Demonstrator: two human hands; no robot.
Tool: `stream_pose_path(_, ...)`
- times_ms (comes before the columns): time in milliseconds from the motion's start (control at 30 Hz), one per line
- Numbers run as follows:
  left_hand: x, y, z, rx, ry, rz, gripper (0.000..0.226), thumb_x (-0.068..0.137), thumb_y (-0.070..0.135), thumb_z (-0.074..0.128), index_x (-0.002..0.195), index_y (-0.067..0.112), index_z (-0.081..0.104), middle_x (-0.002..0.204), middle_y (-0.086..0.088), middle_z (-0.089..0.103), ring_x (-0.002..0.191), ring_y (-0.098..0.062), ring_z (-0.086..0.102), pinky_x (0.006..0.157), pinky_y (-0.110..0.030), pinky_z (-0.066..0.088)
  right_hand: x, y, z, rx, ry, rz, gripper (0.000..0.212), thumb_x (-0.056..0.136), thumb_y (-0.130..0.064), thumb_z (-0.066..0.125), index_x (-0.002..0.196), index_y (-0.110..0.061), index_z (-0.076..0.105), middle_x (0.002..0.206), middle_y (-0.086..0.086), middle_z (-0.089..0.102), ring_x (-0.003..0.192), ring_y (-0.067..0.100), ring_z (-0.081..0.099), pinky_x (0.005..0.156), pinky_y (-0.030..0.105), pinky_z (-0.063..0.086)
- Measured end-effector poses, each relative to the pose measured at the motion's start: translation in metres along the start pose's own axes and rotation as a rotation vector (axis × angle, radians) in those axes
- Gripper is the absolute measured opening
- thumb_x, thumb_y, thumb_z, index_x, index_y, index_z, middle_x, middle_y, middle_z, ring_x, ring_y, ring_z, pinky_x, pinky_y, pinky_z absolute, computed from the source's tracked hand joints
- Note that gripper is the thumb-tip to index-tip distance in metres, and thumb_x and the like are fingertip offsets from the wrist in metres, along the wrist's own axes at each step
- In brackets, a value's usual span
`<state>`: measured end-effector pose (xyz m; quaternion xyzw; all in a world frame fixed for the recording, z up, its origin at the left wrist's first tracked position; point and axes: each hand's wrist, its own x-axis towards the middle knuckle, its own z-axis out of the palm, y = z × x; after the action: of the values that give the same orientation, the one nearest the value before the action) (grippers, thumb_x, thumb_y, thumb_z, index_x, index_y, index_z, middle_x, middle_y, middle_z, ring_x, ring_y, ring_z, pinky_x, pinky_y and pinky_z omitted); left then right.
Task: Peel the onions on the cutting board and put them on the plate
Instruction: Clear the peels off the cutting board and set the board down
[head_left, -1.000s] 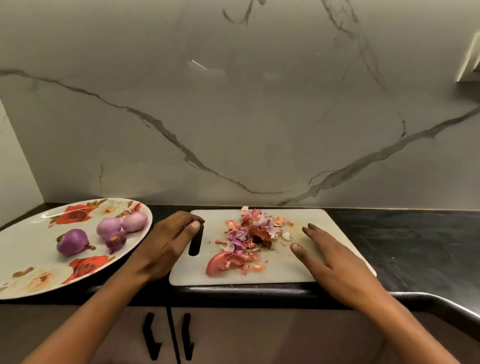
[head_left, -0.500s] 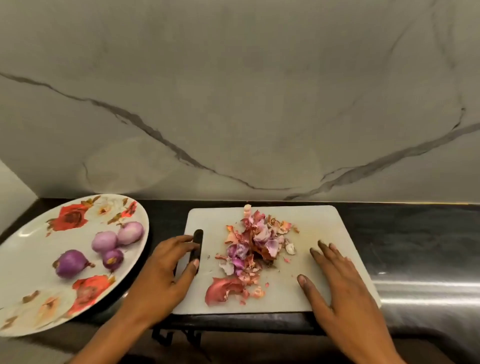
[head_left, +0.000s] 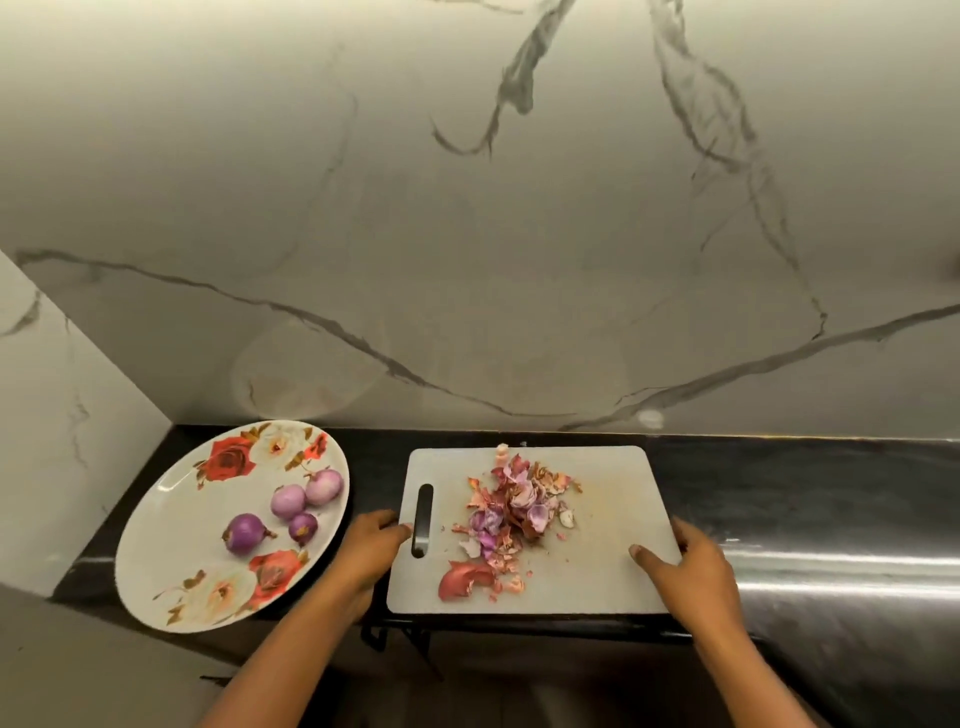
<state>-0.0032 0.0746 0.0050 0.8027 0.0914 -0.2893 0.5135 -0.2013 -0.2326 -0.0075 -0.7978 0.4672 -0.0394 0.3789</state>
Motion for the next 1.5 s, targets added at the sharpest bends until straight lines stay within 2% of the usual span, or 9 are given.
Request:
stream_pose_path(200, -0.010, -0.006, 0.005, -0.142, 0.006, 0.005, 0.017, 0.110, 0.018, 0.052, 0.114, 0.023, 0.068, 0.106, -0.014, 0.079, 0.095, -0.037, 0.077, 0.090, -0.060, 0.061, -0.003, 0.002, -0.003, 0.086, -0.008, 0.045, 0.068, 0.084, -0.029, 0.086, 0.143, -0.016, 0.056, 0.130, 0.010, 0.064, 0.109, 0.029, 0.064, 0.091, 0.053, 0.059)
stream_pose_path(400, -0.018, -0.021, 0.004, -0.241, 0.059, 0.045, 0.018, 0.111, 0.024, 0.052, 0.117, 0.020, 0.069, 0.098, -0.010, 0.081, 0.083, -0.032, 0.079, 0.068, -0.042, 0.064, -0.018, -0.004, -0.009, 0.018, -0.038, -0.012, 0.063, 0.094, -0.042, 0.072, 0.150, -0.020, 0.050, 0.147, 0.007, 0.055, 0.124, 0.027, 0.059, 0.101, 0.051, 0.055)
stream_pose_path(500, -0.022, -0.022, 0.007, -0.292, 0.081, 0.063, 0.019, 0.111, 0.023, 0.052, 0.114, 0.024, 0.071, 0.097, -0.009, 0.081, 0.081, -0.030, 0.079, 0.064, -0.038, 0.063, -0.047, -0.026, -0.006, -0.197, -0.076, -0.391, 0.065, 0.101, -0.054, 0.054, 0.159, -0.031, 0.037, 0.169, -0.010, 0.029, 0.156, 0.017, 0.027, 0.125, 0.045, 0.032)
stream_pose_path(633, -0.029, -0.025, 0.010, -0.312, 0.087, 0.087, 0.019, 0.111, 0.022, 0.051, 0.114, 0.026, 0.070, 0.094, -0.008, 0.080, 0.075, -0.020, 0.078, 0.056, -0.028, 0.059, -0.100, -0.084, 0.019, -0.450, -0.470, -0.968, 0.054, 0.110, -0.058, 0.024, 0.162, -0.052, 0.009, 0.169, -0.031, -0.011, 0.154, -0.003, -0.025, 0.129, 0.033, -0.014)
stream_pose_path(700, -0.033, -0.027, 0.011, -0.331, 0.066, 0.094, 0.022, 0.111, 0.019, 0.050, 0.114, 0.024, 0.071, 0.092, -0.008, 0.081, 0.077, -0.020, 0.079, 0.060, -0.028, 0.059, -0.108, -0.100, 0.044, -0.578, -0.595, -1.214, 0.051, 0.113, -0.052, 0.020, 0.163, -0.047, 0.010, 0.172, -0.023, -0.008, 0.155, 0.002, -0.028, 0.124, 0.034, -0.024)
stream_pose_path(800, -0.036, -0.032, 0.007, -0.363, 0.051, 0.086, 0.023, 0.111, 0.018, 0.050, 0.115, 0.023, 0.072, 0.099, -0.013, 0.081, 0.088, -0.029, 0.080, 0.070, -0.037, 0.062, -0.094, -0.106, 0.077, -0.694, -0.685, -1.384, 0.051, 0.114, -0.046, 0.018, 0.165, -0.040, 0.013, 0.174, -0.013, 0.004, 0.159, 0.010, -0.020, 0.128, 0.045, -0.017)
stream_pose_path(1033, -0.037, -0.042, -0.006, -0.380, 0.056, 0.065, 0.022, 0.109, 0.023, 0.055, 0.119, 0.024, 0.075, 0.102, -0.014, 0.079, 0.087, -0.027, 0.078, 0.069, -0.038, 0.061, -0.049, -0.109, 0.092, -0.784, -0.745, -1.392, 0.053, 0.114, -0.051, 0.013, 0.163, -0.046, -0.008, 0.173, -0.018, -0.010, 0.157, 0.005, -0.022, 0.122, 0.037, -0.028)
stream_pose_path(1400, -0.045, -0.038, -0.009, -0.363, 0.068, 0.026, 0.023, 0.110, 0.025, 0.052, 0.116, 0.033, 0.074, 0.078, -0.005, 0.074, 0.076, -0.024, 0.075, 0.064, -0.035, 0.058, 0.036, -0.147, 0.088, -0.891, -0.572, -1.160, 0.060, 0.110, -0.058, 0.008, 0.163, -0.039, -0.009, 0.172, -0.013, -0.012, 0.156, 0.010, -0.024, 0.129, 0.053, -0.006)
stream_pose_path(1500, -0.043, -0.037, -0.012, -0.378, 0.069, 0.012, 0.023, 0.110, 0.020, 0.052, 0.112, 0.024, 0.075, 0.073, -0.006, 0.073, 0.071, -0.024, 0.073, 0.065, -0.036, 0.058, 0.006, -0.154, 0.082, -0.808, -0.562, -1.237, 0.060, 0.110, -0.058, 0.012, 0.164, -0.039, -0.007, 0.172, -0.012, -0.014, 0.156, 0.009, -0.026, 0.129, 0.051, -0.013)
